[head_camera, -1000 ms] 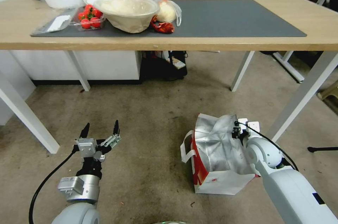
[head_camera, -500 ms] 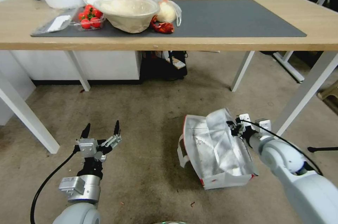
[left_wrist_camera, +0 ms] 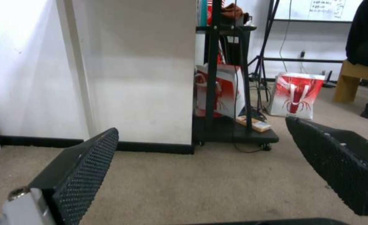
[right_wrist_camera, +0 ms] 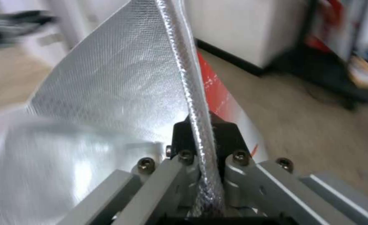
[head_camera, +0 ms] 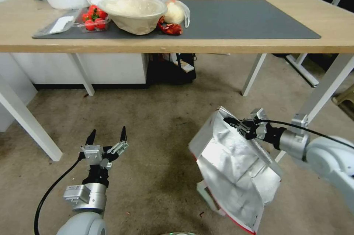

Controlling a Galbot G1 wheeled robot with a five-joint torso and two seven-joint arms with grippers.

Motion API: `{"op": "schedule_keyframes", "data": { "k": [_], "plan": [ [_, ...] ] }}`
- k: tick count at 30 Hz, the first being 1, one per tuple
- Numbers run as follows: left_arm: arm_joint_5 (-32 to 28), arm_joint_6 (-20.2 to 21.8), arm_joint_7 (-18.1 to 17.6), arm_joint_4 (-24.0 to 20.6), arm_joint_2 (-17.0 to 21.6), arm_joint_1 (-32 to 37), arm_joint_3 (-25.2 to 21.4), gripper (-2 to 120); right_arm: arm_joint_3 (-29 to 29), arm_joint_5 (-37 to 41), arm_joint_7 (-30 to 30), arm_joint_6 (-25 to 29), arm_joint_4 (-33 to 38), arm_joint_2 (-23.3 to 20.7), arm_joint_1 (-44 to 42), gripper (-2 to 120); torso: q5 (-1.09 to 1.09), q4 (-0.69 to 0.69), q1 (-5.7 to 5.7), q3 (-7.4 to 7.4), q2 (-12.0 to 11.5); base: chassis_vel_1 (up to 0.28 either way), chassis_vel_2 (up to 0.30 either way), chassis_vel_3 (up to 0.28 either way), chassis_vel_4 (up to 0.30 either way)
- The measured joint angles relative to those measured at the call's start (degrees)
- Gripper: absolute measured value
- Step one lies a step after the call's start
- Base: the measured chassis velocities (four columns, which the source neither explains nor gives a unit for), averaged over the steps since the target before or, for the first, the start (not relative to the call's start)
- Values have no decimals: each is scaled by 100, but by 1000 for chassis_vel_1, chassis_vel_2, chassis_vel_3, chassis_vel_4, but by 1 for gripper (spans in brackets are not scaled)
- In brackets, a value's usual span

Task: Pick up the food delivery bag from the floor and place it on the table.

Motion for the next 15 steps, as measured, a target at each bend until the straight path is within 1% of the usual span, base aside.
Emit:
{"op": "schedule_keyframes", "data": {
  "k": [2,3,4,5,6,7,8,10,11,14,15],
  "plan": [
    [0,-6,0,3,-1,0,0,100,1,56,-119,92,-2,-80,10,0,0,0,0,0,0,0,0,0,0],
    [0,-16,0,9,-2,0,1,100,5,247,-526,340,-19,-310,62,0,0,0,0,0,0,0,0,0,0],
    [0,-23,0,13,-3,0,2,100,16,334,-818,422,-29,-426,114,0,0,0,0,0,0,0,0,0,0],
    [0,-29,0,17,-3,0,3,100,46,439,-1231,492,-35,-584,186,0,0,0,0,0,0,0,0,0,0],
    [0,-29,0,17,-3,0,3,100,46,439,-1231,492,-35,-584,186,0,0,0,0,0,0,0,0,0,0],
    [0,-30,0,18,-4,-2,4,100,55,500,-1461,512,-35,-672,221,0,0,0,0,0,0,0,0,0,0],
    [0,-30,0,18,-4,-2,4,100,55,500,-1461,512,-35,-672,221,0,0,0,0,0,0,0,0,0,0],
    [0,-30,0,19,-5,-4,5,100,83,575,-1712,519,-35,-776,252,0,0,0,0,0,0,0,0,0,0],
    [0,-30,0,19,-5,-4,5,100,83,575,-1712,519,-35,-776,252,0,0,0,0,0,0,0,0,0,0],
    [0,-31,1,20,-9,-16,7,100,141,736,-2151,512,-41,-948,291,0,0,-1,0,0,0,0,0,0,0],
    [0,-31,1,20,-9,-16,7,100,141,736,-2151,512,-41,-948,291,0,0,-1,0,0,0,0,0,0,0]
  ]
}}
